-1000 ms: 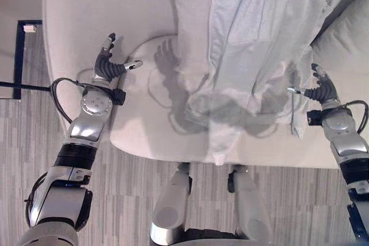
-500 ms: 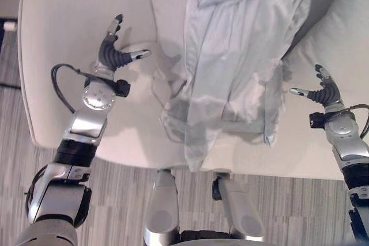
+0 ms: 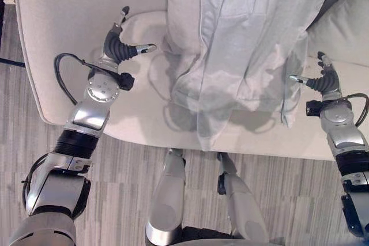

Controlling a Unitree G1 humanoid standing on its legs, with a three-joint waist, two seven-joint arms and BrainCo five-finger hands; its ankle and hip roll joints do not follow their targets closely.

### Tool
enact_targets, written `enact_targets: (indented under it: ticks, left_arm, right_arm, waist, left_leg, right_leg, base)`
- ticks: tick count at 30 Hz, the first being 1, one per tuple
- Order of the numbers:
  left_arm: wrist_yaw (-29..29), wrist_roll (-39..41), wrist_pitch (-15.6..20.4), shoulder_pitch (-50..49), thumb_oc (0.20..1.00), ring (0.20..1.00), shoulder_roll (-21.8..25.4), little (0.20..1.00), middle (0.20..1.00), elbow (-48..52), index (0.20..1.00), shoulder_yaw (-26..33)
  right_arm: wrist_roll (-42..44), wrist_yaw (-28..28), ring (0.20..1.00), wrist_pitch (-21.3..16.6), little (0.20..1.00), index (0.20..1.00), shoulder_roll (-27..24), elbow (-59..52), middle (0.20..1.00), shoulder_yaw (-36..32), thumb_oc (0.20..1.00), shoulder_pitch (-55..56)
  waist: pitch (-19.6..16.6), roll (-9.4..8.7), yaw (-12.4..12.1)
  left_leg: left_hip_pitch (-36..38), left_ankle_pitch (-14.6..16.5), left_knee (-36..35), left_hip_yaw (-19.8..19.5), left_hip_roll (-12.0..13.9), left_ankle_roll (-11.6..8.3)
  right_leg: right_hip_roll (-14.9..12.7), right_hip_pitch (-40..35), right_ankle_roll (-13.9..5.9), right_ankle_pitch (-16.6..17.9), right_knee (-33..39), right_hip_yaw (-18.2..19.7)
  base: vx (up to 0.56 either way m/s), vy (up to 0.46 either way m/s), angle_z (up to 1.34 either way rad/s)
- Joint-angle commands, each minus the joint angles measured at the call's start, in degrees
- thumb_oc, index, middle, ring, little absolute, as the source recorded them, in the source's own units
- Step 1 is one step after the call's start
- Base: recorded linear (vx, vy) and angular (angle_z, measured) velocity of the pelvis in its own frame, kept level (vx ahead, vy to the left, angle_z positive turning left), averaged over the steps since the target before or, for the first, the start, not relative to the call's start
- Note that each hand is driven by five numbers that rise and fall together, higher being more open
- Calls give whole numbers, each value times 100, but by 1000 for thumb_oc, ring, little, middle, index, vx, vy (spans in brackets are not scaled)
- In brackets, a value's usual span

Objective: Hang the clothes on the sofa on the clothes rack.

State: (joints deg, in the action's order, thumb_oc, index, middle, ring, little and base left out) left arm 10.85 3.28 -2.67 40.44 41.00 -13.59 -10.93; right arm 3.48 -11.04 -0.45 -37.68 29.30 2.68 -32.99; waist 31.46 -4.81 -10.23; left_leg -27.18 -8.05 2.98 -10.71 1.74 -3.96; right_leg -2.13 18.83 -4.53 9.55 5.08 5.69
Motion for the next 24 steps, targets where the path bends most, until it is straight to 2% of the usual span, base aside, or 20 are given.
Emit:
enact_targets:
  ticks: [1, 11, 15, 18, 24]
  left_arm:
    - [200, -261, 220, 364, 1000, 1000, -35, 1000, 1000, 98, 1000, 220]
    - [491, -277, 240, 1659, 1000, 1000, 100, 1000, 1000, -125, 1000, -471]
    - [598, -228, 254, 2099, 1000, 1000, -18, 1000, 1000, -130, 1000, -677]
    - [726, -159, 269, 2426, 1000, 1000, -174, 1000, 1000, -120, 1000, -787]
    - [857, -108, 265, 2762, 1000, 1000, -358, 1000, 1000, -201, 1000, -916]
  right_arm:
    - [55, -130, 1000, -190, 1000, 1000, -598, -130, 1000, -53, 1000, -222]
    - [137, -391, 1000, -181, 1000, 1000, -1229, 627, 1000, 644, 1000, -1436]
    - [176, -502, 1000, -167, 1000, 1000, -1449, 901, 1000, 1001, 1000, -1982]
    - [255, -555, 1000, -188, 1000, 1000, -1665, 1327, 1000, 1582, 1000, -2708]
    - [432, -600, 1000, -207, 1000, 1000, -1694, 1863, 1000, 2299, 1000, -3649]
  waist:
    - [-167, 337, 56]
    - [-167, 361, -3]
    - [-167, 375, -53]
    - [-167, 426, -122]
    - [-167, 500, -181]
  left_leg:
    - [839, 405, -798, -242, 226, 193]
    - [485, 401, -798, -351, 239, 189]
    - [336, 385, -798, -404, 237, 169]
    - [217, 387, -798, -456, 236, 173]
    - [70, 383, -798, -490, 218, 168]
  right_leg:
    - [-121, -431, 299, -375, -8, -120]
    - [-135, -30, 267, -373, -8, -113]
    - [-138, 90, 257, -343, -8, -80]
    - [-141, 196, 244, -324, -8, -37]
    - [-147, 337, 228, -316, -8, -3]
  base:
    - [0, 0, 0]
    - [4, 13, -1]
    - [9, 2, 0]
    - [10, 1, -1]
    - [0, 0, 0]
